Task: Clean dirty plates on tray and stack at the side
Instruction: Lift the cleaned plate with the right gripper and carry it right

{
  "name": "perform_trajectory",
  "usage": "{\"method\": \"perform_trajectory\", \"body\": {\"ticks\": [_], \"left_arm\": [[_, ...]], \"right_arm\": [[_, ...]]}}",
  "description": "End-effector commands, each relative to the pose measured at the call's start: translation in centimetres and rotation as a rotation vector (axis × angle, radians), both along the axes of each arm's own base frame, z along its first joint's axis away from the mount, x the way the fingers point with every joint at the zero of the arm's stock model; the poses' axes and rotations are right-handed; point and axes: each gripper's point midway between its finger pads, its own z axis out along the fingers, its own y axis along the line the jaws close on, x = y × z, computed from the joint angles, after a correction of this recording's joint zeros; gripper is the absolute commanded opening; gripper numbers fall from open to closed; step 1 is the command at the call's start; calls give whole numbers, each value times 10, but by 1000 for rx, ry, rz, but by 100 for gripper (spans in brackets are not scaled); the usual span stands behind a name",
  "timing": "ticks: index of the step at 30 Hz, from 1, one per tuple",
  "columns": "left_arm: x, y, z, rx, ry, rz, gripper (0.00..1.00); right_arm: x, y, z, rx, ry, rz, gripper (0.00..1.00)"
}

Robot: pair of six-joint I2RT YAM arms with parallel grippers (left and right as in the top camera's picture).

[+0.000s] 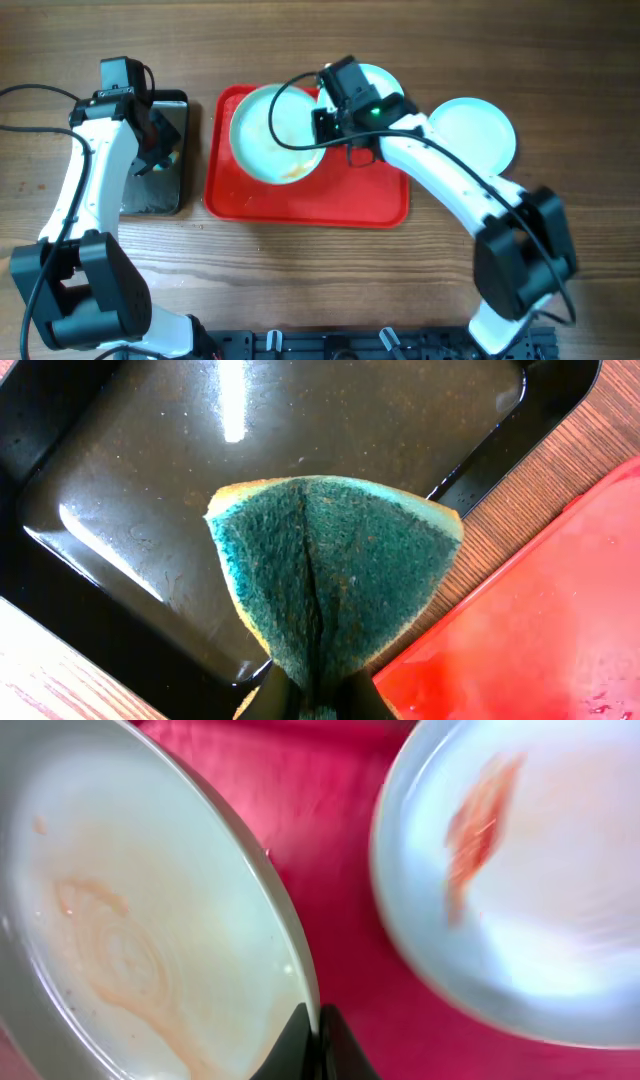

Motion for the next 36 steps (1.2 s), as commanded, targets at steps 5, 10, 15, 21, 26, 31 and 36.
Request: {"method": "perform_trajectory", "body": {"ticks": [5,10,15,21,26,31,36], "left_arm": [[3,1,10,0,-30,-13,4],[3,1,9,0,-29,-13,4],[3,1,9,0,-29,-13,4],[3,1,9,0,-28,-13,4],[1,0,7,-1,-21,-13,4],[1,0,7,-1,-22,-13,4],[1,0,7,-1,-21,-13,4]], "right_arm": [[13,-31,48,-386,-302,24,4],[11,-19,69,-553,-450,66,4],[13,-15,99,-711,-604,43,4],[9,-17,150,-885,-787,-105,4],[-1,-15,182,-924,-879,-242,4],[-9,-12,204,-957,-920,-294,4],[-8,-9,211,-948,-937,-300,4]]}}
